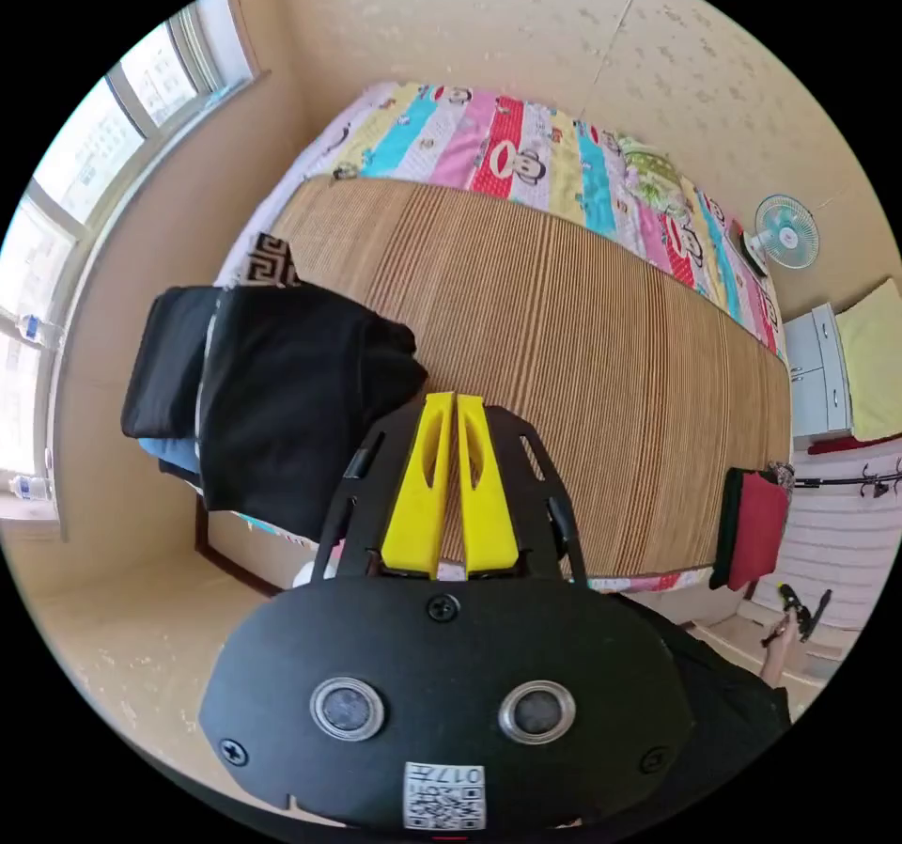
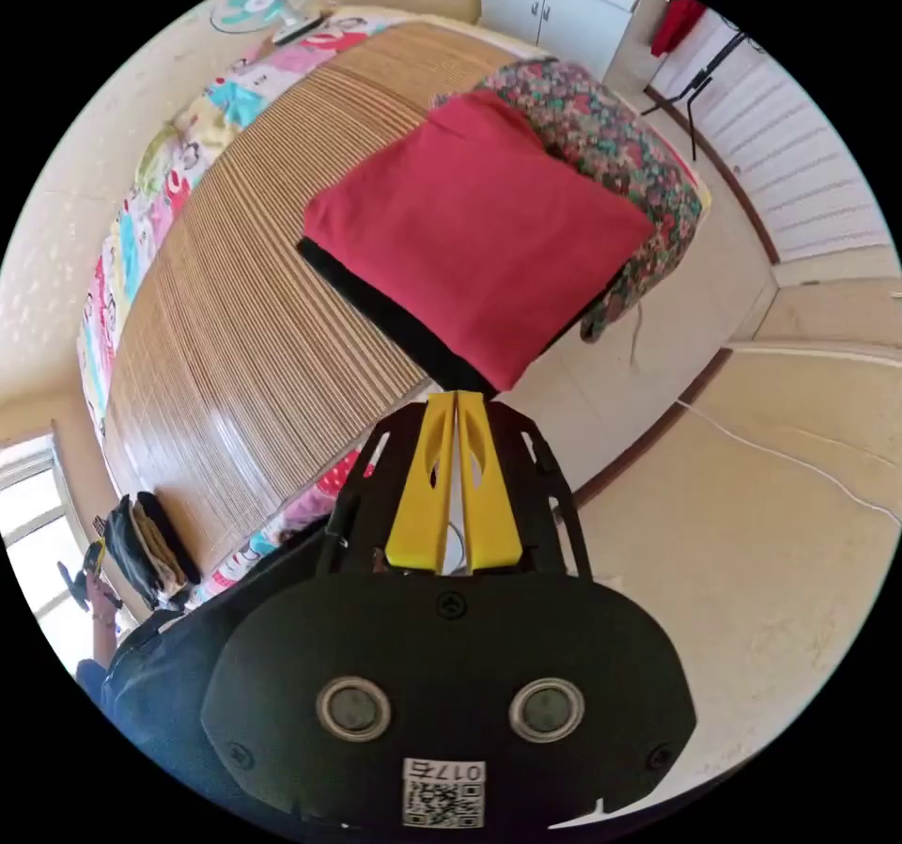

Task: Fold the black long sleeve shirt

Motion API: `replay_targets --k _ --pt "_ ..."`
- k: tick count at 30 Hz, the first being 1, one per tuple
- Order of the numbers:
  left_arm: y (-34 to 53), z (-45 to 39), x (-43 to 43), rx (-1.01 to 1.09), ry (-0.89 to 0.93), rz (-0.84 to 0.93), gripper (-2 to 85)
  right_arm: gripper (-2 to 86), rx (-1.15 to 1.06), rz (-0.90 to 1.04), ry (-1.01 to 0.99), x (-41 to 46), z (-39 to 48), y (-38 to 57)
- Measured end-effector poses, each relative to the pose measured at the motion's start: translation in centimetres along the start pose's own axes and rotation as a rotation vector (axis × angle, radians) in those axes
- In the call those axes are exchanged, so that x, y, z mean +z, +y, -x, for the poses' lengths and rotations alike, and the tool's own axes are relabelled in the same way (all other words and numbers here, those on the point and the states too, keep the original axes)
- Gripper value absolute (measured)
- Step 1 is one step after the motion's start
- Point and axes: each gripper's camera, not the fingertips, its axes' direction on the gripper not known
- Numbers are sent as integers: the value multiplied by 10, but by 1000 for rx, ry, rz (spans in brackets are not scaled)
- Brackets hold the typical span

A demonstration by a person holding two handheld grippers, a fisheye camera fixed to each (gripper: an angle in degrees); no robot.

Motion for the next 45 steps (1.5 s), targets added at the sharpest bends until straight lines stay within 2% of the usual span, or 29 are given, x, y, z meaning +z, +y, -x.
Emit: replay_targets --k 1,2,4,5,7,10,13,15,18,20,22,25,27,29,30,32,35,39,42,45 --pt "13 8 -24 -5 -20 -80 3 4 -23 -163 -27 -40 28 26" --pt "28 21 -42 -28 -13 -147 6 4 -30 -243 -43 -59 41 43" --pt "53 45 -59 -85 51 -221 18 4 -85 -583 -155 -122 87 125" --pt "67 63 -62 -126 101 -247 37 4 -110 -674 -195 -134 97 149" --pt "84 82 -60 -147 155 -260 56 5 -235 -976 -356 -153 129 235" --pt "101 87 -48 -76 146 -251 68 5 -416 -1198 -547 -151 164 311" --pt "109 77 -30 3 111 -234 75 5 -490 -1313 -652 -142 204 367" --pt "107 70 -13 45 94 -205 79 4 -509 -1354 -657 -133 235 394" --pt "101 63 32 60 123 -109 89 5 -541 -1310 -620 -118 287 425" --pt "100 69 82 11 150 30 86 5 -603 -1284 -569 -108 314 449" --pt "106 79 104 -30 163 84 61 4 -661 -1282 -417 -89 343 483" --pt "119 107 108 -92 344 85 35 3 -617 -1253 -278 -57 355 512" --pt "130 132 98 -121 500 36 22 3 -577 -1239 -303 -37 343 523" --pt "143 175 68 -119 751 -106 12 3 -538 -1248 -364 -18 322 534" --pt "146 186 58 -110 812 -149 11 3 -505 -1261 -404 -5 306 541" --pt "149 232 7 -49 1049 -337 8 3 -478 -1281 -439 15 285 552" --pt "142 268 -72 77 1194 -525 5 3 -453 -1285 -409 49 260 563" --pt "134 260 -160 303 1296 -650 4 4 -423 -1265 -354 105 239 560" --pt "136 222 -214 534 1451 -732 3 3 -421 -1273 -429 151 225 551" --pt "141 177 -252 770 1688 -809 2 4 -471 -1252 -511 196 219 538"
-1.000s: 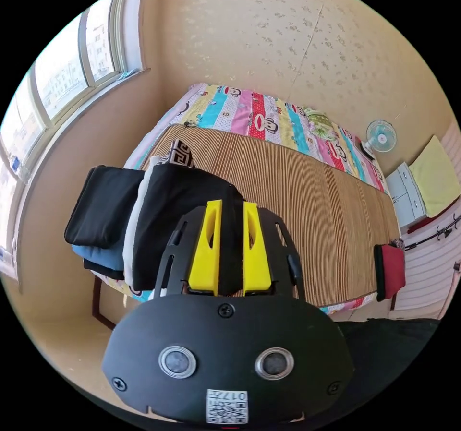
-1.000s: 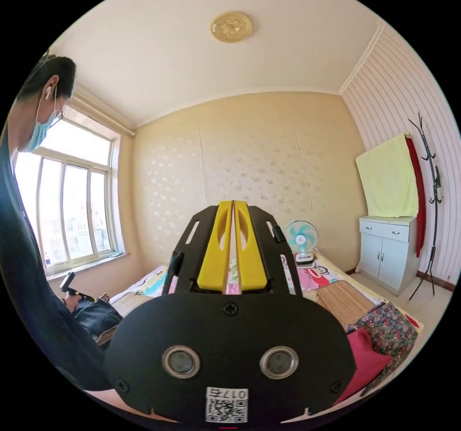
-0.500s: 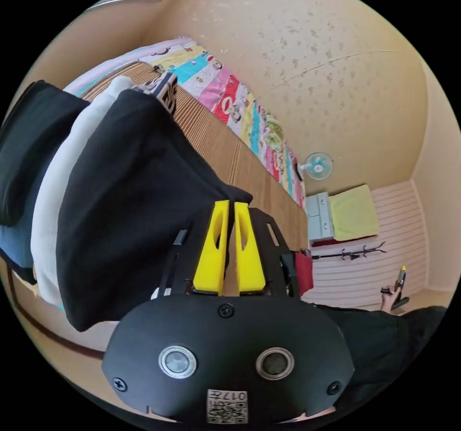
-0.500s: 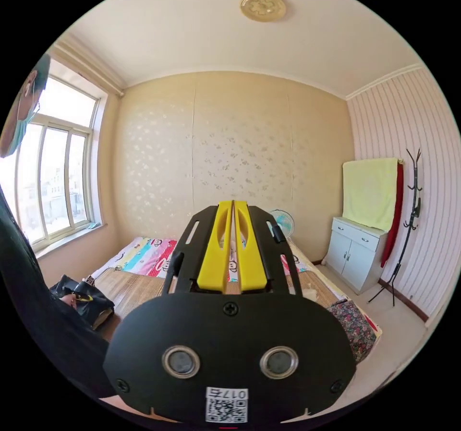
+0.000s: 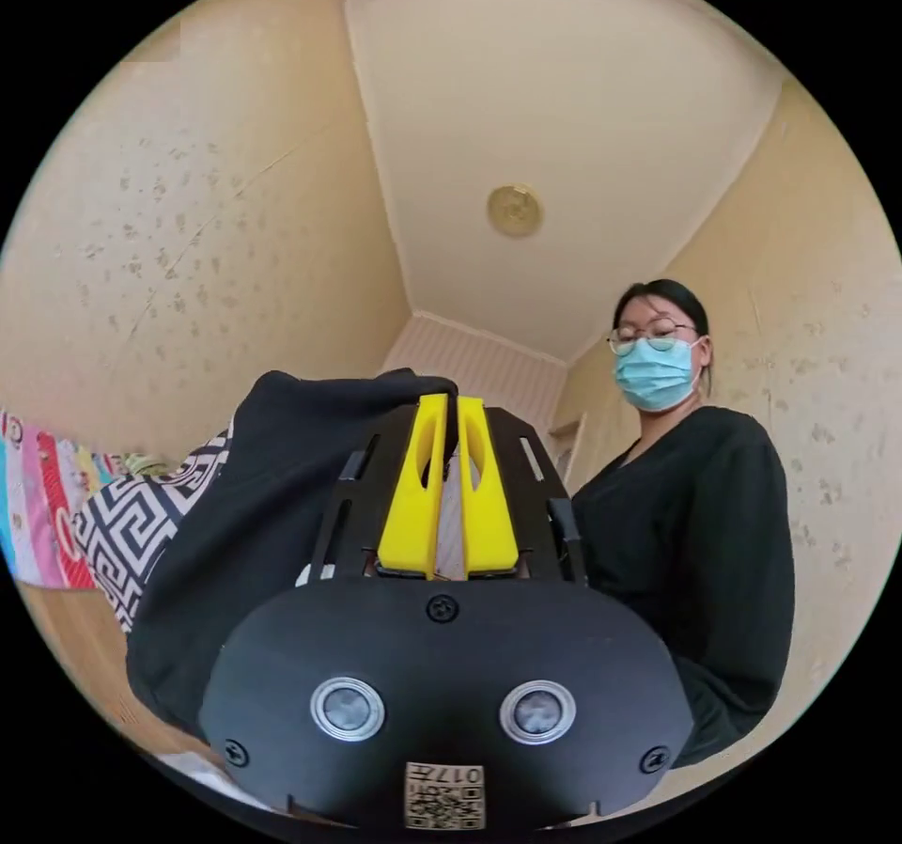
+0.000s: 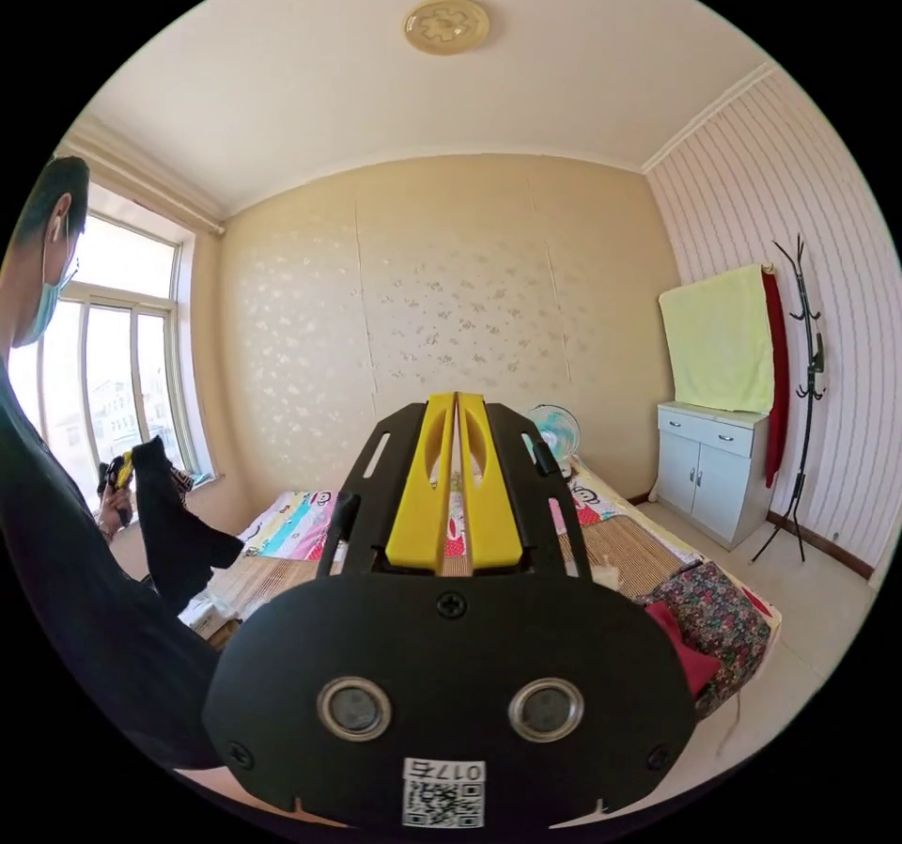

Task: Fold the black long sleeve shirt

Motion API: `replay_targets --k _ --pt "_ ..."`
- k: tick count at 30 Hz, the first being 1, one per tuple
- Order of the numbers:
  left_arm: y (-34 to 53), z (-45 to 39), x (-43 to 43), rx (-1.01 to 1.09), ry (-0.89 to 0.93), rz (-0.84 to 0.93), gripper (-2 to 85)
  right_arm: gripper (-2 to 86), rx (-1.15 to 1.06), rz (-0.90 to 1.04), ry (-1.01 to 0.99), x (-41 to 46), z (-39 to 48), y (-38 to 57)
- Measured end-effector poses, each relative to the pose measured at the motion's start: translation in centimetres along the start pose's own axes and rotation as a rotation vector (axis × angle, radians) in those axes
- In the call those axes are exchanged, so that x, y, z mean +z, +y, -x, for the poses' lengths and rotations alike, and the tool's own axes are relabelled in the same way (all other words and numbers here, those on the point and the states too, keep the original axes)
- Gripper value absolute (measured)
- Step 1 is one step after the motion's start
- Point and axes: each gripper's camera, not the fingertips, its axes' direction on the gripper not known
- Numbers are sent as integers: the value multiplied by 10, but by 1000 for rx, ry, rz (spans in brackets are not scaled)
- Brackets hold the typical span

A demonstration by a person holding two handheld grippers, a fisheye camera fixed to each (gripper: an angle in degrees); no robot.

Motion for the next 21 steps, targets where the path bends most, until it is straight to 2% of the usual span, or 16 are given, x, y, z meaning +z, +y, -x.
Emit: replay_targets --k 2,5,7,9,11,13,16,20,21 --pt "-7 -3 36 64 218 -42 1 4 -25 22 -42 11 -4 22" --pt "0 8 69 47 398 -99 0 5 -96 54 -138 30 -3 56" --pt "12 18 87 10 456 -118 0 7 -137 67 -255 46 0 81" --pt "26 27 108 -40 486 -70 1 10 -149 58 -380 60 3 99" --pt "47 33 143 -93 497 52 1 14 -130 46 -531 79 7 118" --pt "65 35 173 -120 551 126 1 27 -90 75 -736 112 21 146" --pt "95 34 224 -132 775 153 1 51 -122 148 -874 147 56 178" --pt "137 36 286 -184 1113 92 3 90 -227 220 -979 176 101 210" --pt "143 37 293 -192 1151 88 3 105 -247 238 -1011 183 114 218"
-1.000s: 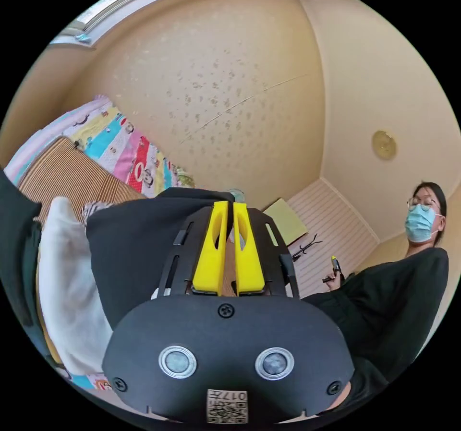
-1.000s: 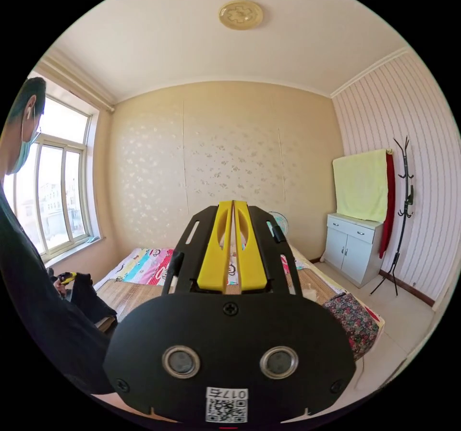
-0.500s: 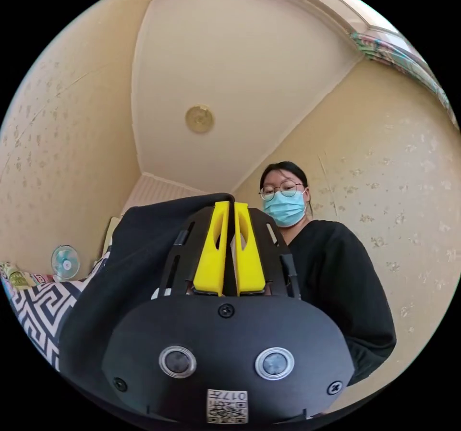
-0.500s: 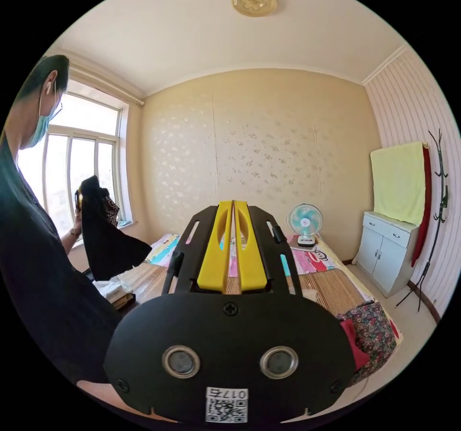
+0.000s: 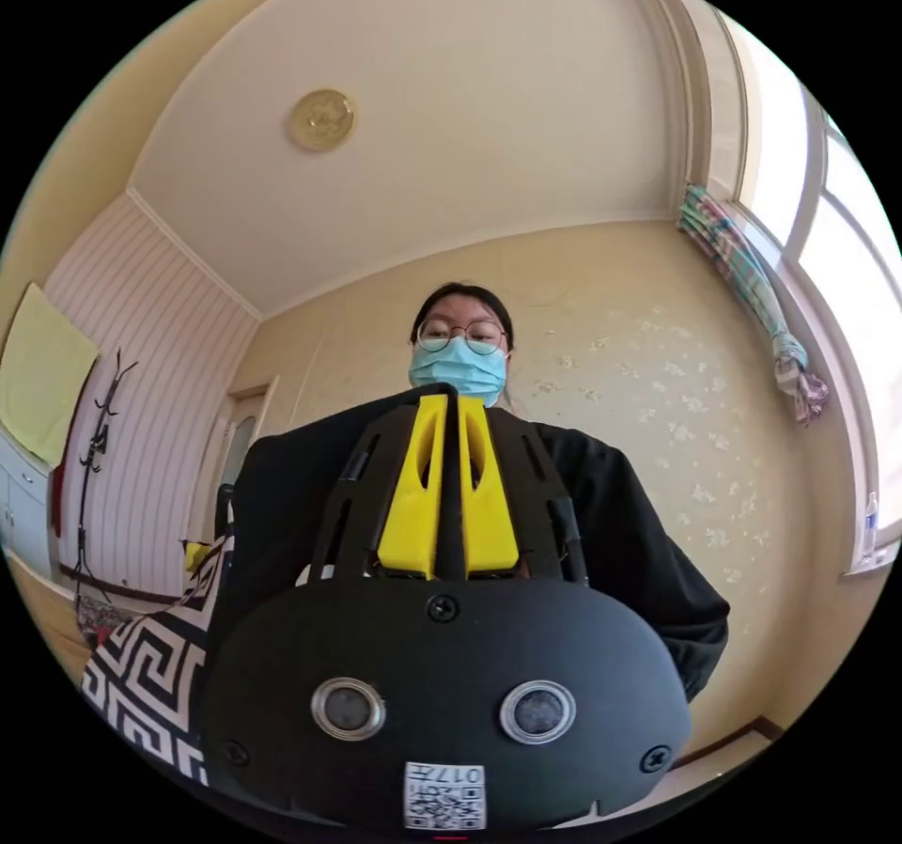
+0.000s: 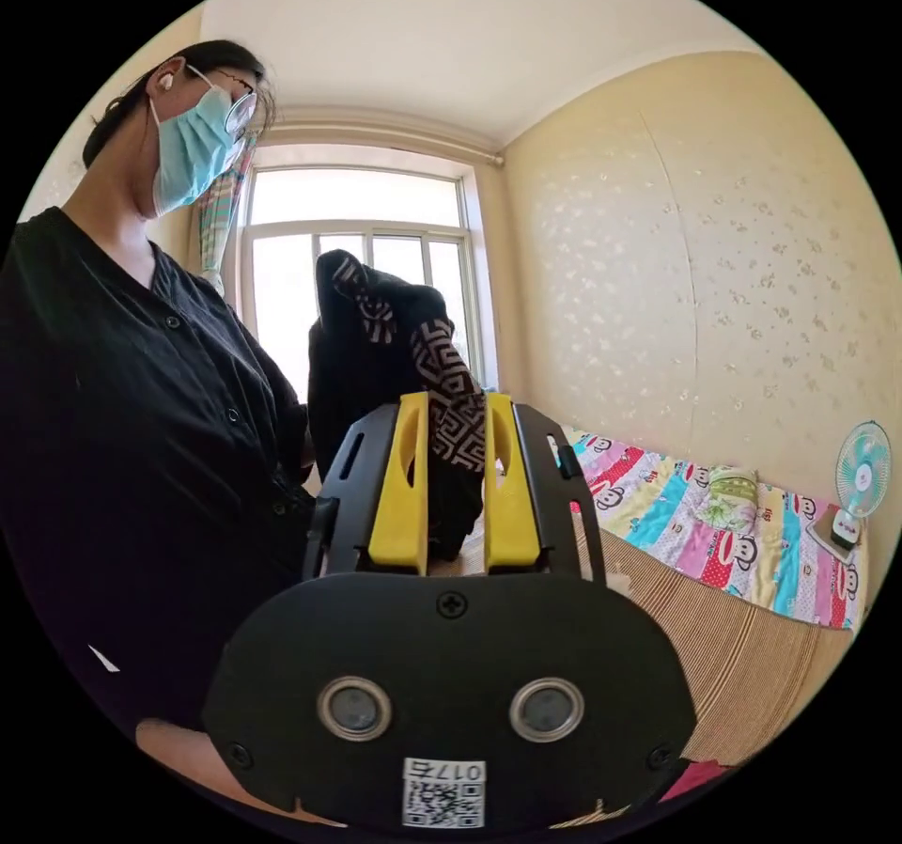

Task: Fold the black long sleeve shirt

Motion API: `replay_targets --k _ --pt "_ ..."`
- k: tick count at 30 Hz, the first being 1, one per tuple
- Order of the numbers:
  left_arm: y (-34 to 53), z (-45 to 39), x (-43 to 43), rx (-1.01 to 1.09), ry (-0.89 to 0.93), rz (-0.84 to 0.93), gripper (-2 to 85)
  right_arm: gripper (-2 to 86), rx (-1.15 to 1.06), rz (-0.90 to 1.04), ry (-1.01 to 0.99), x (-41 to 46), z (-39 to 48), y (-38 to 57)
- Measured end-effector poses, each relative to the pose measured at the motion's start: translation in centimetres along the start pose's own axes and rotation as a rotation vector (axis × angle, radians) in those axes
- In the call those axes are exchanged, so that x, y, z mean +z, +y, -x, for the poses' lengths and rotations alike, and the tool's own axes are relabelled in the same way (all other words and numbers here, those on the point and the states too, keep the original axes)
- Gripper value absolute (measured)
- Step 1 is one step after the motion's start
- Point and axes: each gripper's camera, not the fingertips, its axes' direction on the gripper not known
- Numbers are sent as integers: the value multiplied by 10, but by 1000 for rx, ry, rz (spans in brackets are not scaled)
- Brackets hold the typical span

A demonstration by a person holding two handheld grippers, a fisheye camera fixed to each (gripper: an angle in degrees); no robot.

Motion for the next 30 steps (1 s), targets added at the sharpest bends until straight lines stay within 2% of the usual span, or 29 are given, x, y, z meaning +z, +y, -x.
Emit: replay_targets --k 2,5,9,12,14,15,17,19,20,22,24,27,30 --pt "17 27 5 -35 80 5 5 118 1 16 -27 21 -1 4" --pt "39 48 1 -78 76 17 7 93 -37 43 -103 46 -1 10" --pt "61 48 -27 -88 -7 -9 6 48 -101 117 69 44 -7 10" --pt "84 49 -69 -182 -160 -63 6 45 -51 91 158 18 -31 6" --pt "111 64 -102 -455 -363 -37 8 44 -6 43 243 -1 -46 5" --pt "117 64 -109 -495 -448 -21 10 43 23 21 296 -11 -55 3" --pt "139 56 -132 -597 -900 36 17 43 51 8 352 -23 -69 2" --pt "154 57 -141 -678 -1124 51 25 41 63 29 413 -26 -84 0" --pt "160 59 -138 -662 -1171 54 40 41 68 46 435 -24 -88 -1" --pt "168 70 -126 -610 -1156 61 51 40 72 192 536 -3 -106 -4" --pt "175 91 -109 -586 -1139 89 61 40 66 252 565 12 -115 -5" --pt "183 138 -69 -572 -1155 209 97 40 74 293 583 30 -130 -12" --pt "191 176 -31 -517 -1256 332 115 40 78 339 598 43 -145 -25"
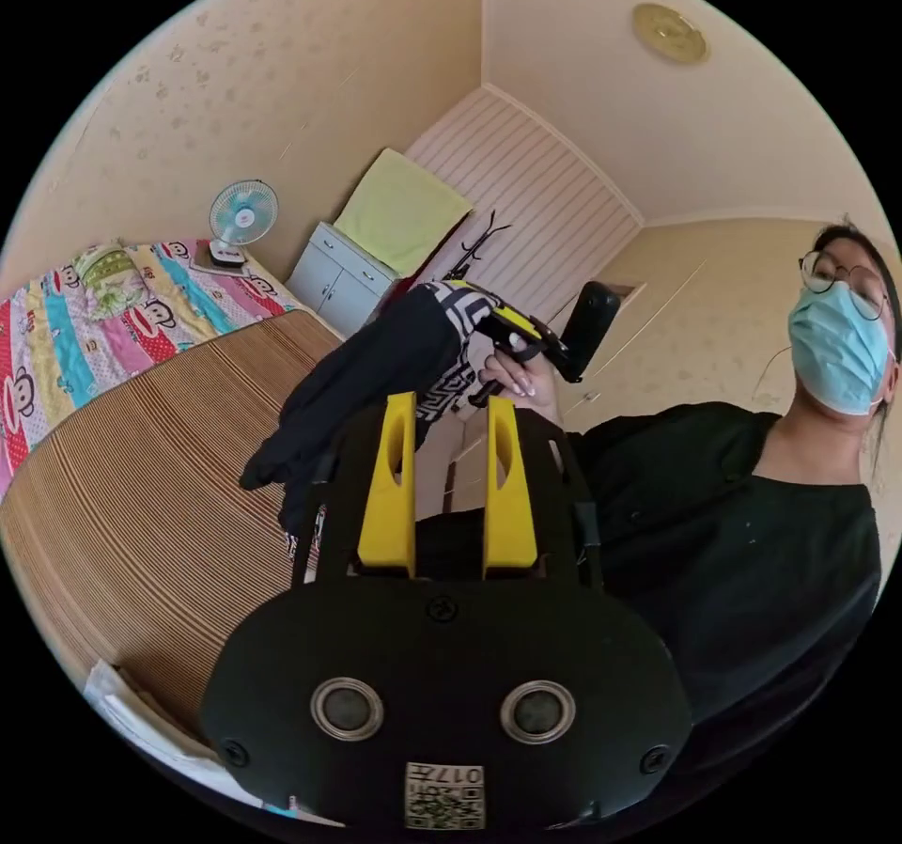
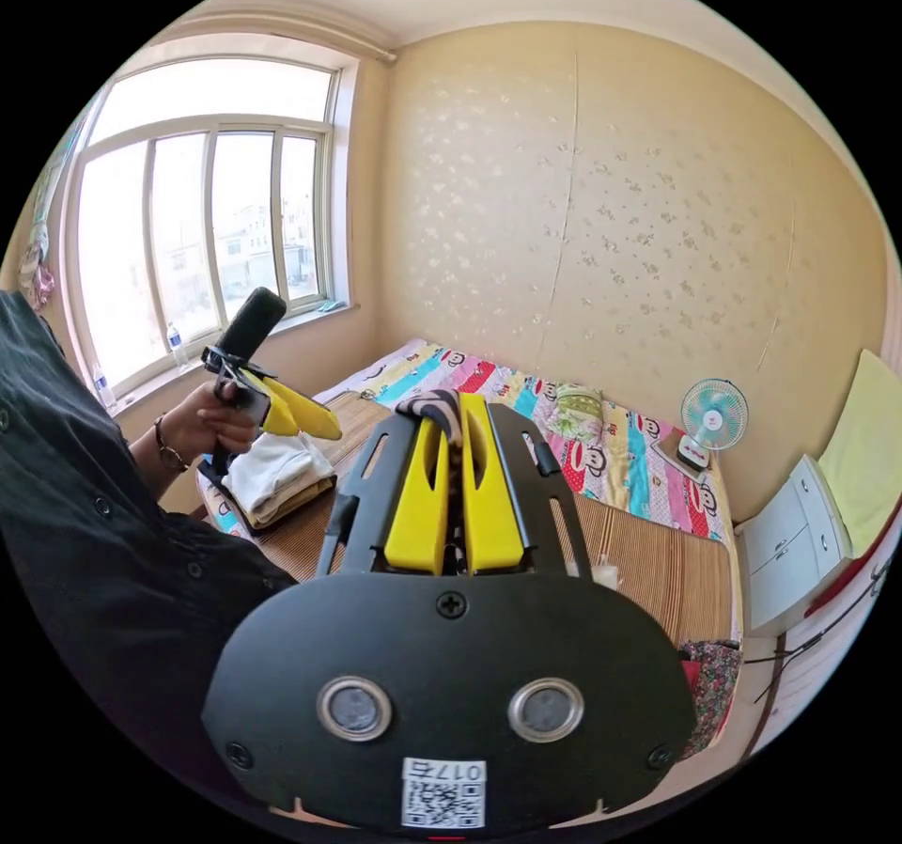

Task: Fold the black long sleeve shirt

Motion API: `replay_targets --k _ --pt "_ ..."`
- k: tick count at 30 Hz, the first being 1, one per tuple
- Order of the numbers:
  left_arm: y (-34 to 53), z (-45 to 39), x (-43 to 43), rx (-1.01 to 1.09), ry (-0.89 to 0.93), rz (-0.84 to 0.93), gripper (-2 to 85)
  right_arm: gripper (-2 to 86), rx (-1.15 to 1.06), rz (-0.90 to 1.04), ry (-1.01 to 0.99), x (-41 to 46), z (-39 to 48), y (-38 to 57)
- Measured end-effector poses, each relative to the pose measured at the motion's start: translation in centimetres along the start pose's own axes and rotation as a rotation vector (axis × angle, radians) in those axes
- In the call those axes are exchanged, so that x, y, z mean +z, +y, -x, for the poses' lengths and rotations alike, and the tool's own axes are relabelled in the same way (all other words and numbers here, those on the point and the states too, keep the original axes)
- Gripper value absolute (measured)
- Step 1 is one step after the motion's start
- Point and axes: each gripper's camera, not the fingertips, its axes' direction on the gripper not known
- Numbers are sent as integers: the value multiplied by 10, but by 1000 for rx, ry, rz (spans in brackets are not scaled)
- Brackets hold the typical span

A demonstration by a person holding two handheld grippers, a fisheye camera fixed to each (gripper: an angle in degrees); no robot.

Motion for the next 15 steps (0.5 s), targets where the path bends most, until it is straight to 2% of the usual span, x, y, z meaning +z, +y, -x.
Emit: replay_targets --k 2,5,7,8,11,15 --pt "-5 -14 26 50 -132 15 130 40 -7 14 0 3 -5 -10" --pt "-6 -26 51 103 -231 33 133 41 20 5 -31 -4 -20 -23" --pt "-3 -32 60 132 -273 30 120 41 46 -5 -61 -15 -34 -32" --pt "-1 -34 64 145 -299 29 84 41 52 -8 -71 -18 -38 -34" --pt "6 -36 59 222 -262 17 3 42 66 -15 -106 -32 -53 -42" --pt "4 -27 21 213 -161 -64 -8 43 72 -6 -109 -54 -75 -50"
